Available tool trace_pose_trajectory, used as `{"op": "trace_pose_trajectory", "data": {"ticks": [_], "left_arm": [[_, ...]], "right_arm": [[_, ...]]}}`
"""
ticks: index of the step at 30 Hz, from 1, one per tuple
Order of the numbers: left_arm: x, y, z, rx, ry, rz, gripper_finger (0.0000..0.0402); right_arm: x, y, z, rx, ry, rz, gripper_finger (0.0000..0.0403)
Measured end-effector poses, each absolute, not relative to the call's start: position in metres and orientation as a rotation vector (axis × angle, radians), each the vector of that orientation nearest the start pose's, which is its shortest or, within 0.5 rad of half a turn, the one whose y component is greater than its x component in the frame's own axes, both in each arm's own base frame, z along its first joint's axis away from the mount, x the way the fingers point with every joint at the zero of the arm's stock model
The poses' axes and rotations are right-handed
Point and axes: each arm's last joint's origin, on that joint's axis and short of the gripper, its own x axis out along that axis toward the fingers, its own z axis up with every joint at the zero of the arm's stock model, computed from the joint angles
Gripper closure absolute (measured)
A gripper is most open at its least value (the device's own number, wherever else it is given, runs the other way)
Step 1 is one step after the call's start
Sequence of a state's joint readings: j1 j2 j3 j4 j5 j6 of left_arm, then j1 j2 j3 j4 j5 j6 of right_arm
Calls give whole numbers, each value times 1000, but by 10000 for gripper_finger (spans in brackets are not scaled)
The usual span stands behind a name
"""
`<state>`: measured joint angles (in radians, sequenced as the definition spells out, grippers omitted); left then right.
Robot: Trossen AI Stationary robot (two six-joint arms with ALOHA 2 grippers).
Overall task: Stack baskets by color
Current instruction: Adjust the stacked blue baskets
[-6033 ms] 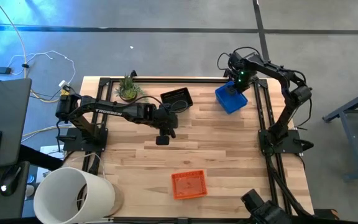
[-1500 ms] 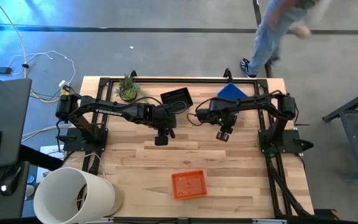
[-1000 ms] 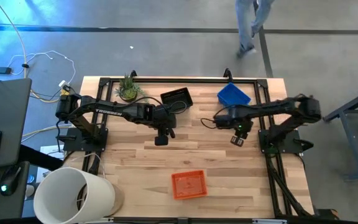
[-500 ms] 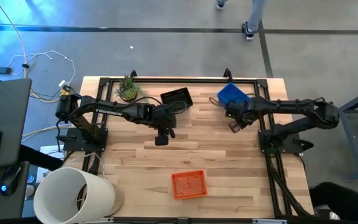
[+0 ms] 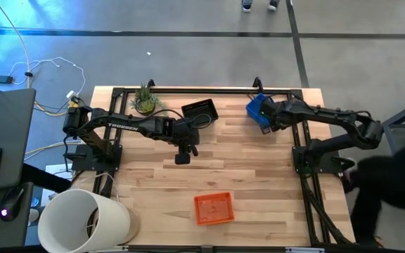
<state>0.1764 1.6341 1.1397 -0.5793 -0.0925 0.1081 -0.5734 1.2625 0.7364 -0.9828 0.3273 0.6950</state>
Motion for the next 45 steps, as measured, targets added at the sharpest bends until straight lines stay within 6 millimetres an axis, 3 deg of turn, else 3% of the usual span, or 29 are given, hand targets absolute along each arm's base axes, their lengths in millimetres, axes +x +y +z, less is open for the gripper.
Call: {"op": "trace_pose_trajectory", "data": {"ticks": [11,22,27,37,45], "left_arm": [[321,60,219,82,1090,166,286],[321,60,219,82,1090,166,286],[321,60,219,82,1090,166,286],[321,60,219,82,1090,166,286],[321,60,219,82,1089,167,286]], "right_arm": [[139,-137,190,749,1161,-1311,293],[135,-162,194,638,1037,-1359,293],[145,-156,195,652,1007,-1292,293],[153,-148,196,613,977,-1327,293],[179,-121,196,621,941,-1171,293]]}}
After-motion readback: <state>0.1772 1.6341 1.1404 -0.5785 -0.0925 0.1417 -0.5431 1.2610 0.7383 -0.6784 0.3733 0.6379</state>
